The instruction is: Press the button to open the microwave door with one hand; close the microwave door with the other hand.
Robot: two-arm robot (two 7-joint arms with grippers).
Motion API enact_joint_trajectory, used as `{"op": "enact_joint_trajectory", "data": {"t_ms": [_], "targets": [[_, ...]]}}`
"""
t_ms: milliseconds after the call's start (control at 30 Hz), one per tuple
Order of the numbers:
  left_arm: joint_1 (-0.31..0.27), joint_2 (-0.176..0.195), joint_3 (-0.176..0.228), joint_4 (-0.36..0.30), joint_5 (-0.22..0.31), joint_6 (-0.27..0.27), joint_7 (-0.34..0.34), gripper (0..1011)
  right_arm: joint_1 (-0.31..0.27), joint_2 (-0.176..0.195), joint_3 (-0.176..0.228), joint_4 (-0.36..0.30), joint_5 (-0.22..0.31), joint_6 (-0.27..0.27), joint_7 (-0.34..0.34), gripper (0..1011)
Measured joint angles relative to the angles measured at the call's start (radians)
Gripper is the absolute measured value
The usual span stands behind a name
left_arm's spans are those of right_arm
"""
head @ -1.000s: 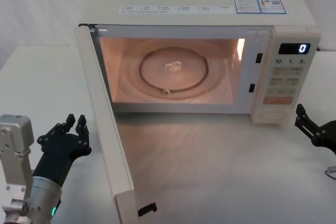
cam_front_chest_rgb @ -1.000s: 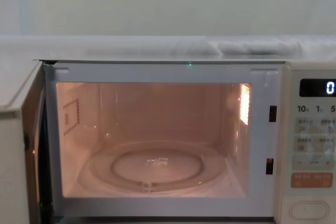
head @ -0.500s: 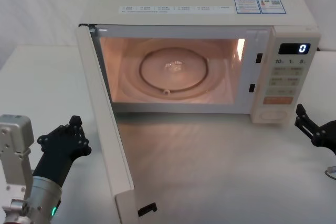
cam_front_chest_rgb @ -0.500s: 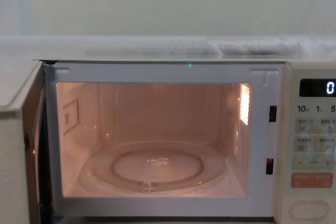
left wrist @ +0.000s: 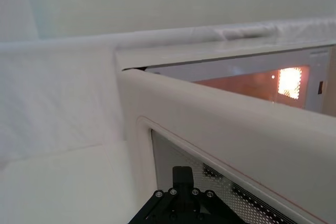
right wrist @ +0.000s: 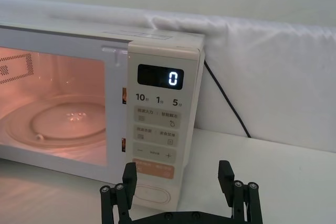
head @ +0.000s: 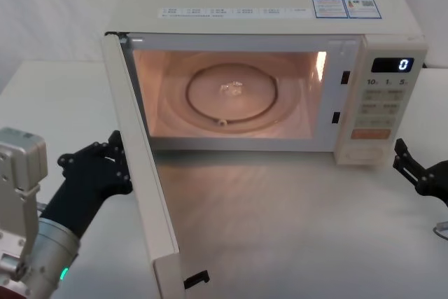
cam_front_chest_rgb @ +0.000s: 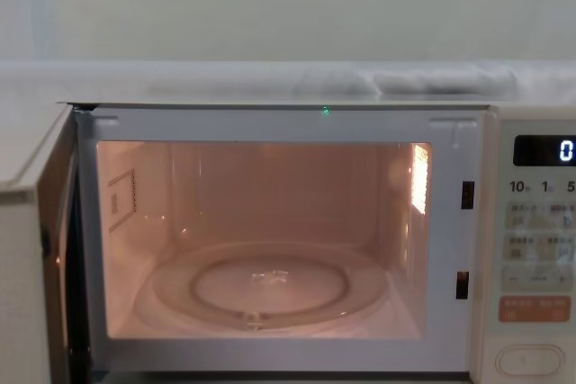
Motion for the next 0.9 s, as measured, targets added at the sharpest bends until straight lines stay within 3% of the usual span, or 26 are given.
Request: {"op": "enact_joint_trajectory", "data": {"t_ms": [367, 700, 900], "targets": [[0.063, 0.008, -0.071, -0.107, 0.063, 0.114, 0.026, 0, 0.000, 0.000, 0.000, 0.000, 0.000, 0.000, 0.000, 1002], [0.101, 0.008, -0.119, -0.198, 0.051, 0.146, -0.018, 0, 0.000, 0.000, 0.000, 0.000, 0.000, 0.000, 0.000, 1002], [0.112, 0.019, -0.128, -0.246, 0.033, 0.153, -0.057, 0, 0.000, 0.000, 0.000, 0.000, 0.000, 0.000, 0.000, 1002]]}}
